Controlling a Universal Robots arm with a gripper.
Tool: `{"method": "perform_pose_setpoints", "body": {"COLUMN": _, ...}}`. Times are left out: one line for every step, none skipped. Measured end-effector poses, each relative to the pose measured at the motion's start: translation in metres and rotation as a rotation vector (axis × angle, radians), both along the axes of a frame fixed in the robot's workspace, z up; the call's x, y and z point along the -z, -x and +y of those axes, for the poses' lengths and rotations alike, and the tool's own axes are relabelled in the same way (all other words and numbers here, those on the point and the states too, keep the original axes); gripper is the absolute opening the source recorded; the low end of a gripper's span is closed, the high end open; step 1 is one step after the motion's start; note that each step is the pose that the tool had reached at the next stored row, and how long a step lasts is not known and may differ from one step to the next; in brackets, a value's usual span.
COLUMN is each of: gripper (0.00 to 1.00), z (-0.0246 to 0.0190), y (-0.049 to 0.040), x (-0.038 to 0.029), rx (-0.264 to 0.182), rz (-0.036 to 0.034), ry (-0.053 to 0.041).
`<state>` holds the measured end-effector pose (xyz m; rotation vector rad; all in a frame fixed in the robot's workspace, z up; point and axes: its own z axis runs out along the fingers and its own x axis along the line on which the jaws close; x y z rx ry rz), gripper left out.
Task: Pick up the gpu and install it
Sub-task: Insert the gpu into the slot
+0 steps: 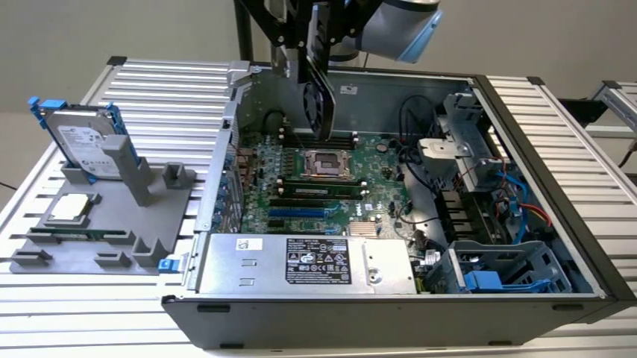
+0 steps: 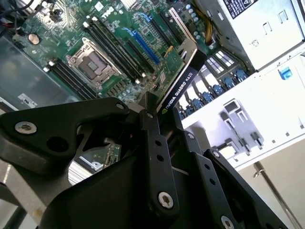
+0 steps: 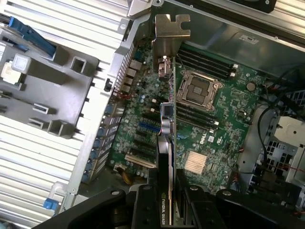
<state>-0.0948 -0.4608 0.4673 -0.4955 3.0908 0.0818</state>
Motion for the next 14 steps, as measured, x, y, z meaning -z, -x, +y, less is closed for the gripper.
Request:
{"method": "perform_pose_setpoints", "body": {"gripper": 0.0, "z": 0.0, "y": 0.0, "x": 0.0, "rx": -0.003, "rz": 0.0, "ry": 0.0}}
{"method": "perform_pose_setpoints", "body": {"gripper": 0.0, "z": 0.0, "y": 0.0, "x": 0.0, "rx": -0.006, "rz": 0.0, "ry": 0.0}}
{"method": "perform_pose_setpoints", "body": {"gripper": 0.0, "z": 0.0, "y": 0.0, "x": -0.0001, "rx": -0.009, "rz": 0.0, "ry": 0.0001}}
{"method": "perform_pose_setpoints", "body": {"gripper": 0.0, "z": 0.0, "y": 0.0, "x": -0.0001, "rx": -0.012, "rz": 0.0001, "ry": 0.0001}}
{"method": "perform_pose_setpoints", "body": {"gripper": 0.0, "z": 0.0, "y": 0.0, "x": -0.0001, "rx": -0.015, "rz": 0.0001, "ry": 0.0002}}
{"method": "perform_pose_setpoints", "body": {"gripper": 0.0, "z": 0.0, "y": 0.0, "x": -0.0001, "rx": -0.018, "rz": 0.0001, "ry": 0.0002}}
{"method": "perform_pose_setpoints", "body": {"gripper": 0.0, "z": 0.0, "y": 0.0, "x": -0.0001, "rx": -0.021, "rz": 0.0001, "ry": 0.0002}}
{"method": "perform_pose_setpoints", "body": {"gripper": 0.0, "z": 0.0, "y": 0.0, "x": -0.0001, "rx": -0.024, "rz": 0.0001, "ry": 0.0001}}
{"method": "perform_pose_setpoints", "body": {"gripper": 0.0, "z": 0.0, "y": 0.0, "x": -0.0001, "rx": -0.027, "rz": 0.0, "ry": 0.0001}}
{"method": "perform_pose_setpoints", "body": {"gripper": 0.0, "z": 0.0, "y": 0.0, "x": -0.0001, "rx": -0.029, "rz": 0.0, "ry": 0.0001}}
{"method": "perform_pose_setpoints", "body": {"gripper": 0.0, "z": 0.0, "y": 0.0, "x": -0.0001, "rx": -0.032, "rz": 0.0, "ry": 0.0001}}
{"method": "perform_pose_setpoints", "body": {"gripper": 0.0, "z": 0.0, "y": 0.0, "x": -0.0001, "rx": -0.035, "rz": 0.0001, "ry": 0.0001}}
{"method": "perform_pose_setpoints", "body": {"gripper": 0.0, "z": 0.0, "y": 0.0, "x": -0.0001, "rx": -0.038, "rz": 0.0, "ry": 0.0001}}
{"method": "perform_pose_setpoints", "body": {"gripper": 0.0, "z": 0.0, "y": 0.0, "x": -0.0001, "rx": -0.04, "rz": 0.0001, "ry": 0.0001}}
